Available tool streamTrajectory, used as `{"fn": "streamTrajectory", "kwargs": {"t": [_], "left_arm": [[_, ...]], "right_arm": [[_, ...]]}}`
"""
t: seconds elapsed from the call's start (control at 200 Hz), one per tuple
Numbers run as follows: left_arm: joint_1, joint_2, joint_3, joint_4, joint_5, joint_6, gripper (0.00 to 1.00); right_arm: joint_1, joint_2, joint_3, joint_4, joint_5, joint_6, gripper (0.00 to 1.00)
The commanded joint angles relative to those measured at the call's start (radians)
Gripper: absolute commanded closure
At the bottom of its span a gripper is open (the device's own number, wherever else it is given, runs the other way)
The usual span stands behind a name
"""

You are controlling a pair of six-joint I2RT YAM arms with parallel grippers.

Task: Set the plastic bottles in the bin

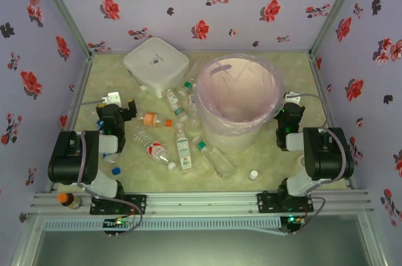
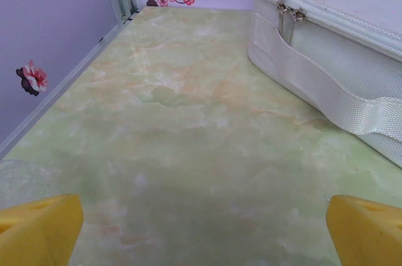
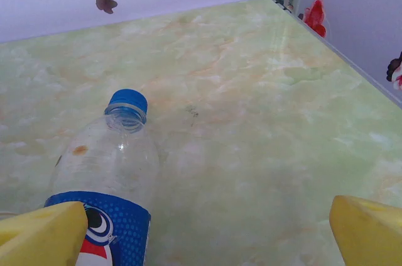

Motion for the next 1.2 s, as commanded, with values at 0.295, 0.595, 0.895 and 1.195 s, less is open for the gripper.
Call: {"fn": "streamTrajectory", "kwargs": {"t": [0.295,0.595,0.895,1.195], "left_arm": [[0.006,0.008,-0.005,0.024,-0.015,0.018,0.0],[0.008,0.009,-0.002,0.02,-0.013,0.017,0.0],[0.008,0.008,-0.003,0.022,-0.013,0.018,0.0],[0.006,-0.326,0.142,-0.487,-0.071,-0.076,0.0]], "right_arm": [[-0.002,0.003,0.0,-0.006,-0.002,0.016,0.01],[-0.002,0.005,0.003,-0.011,-0.002,0.016,0.01],[-0.001,0.001,0.002,-0.009,-0.004,0.017,0.01],[-0.01,-0.3,0.161,-0.591,0.089,0.126,0.01]]}}
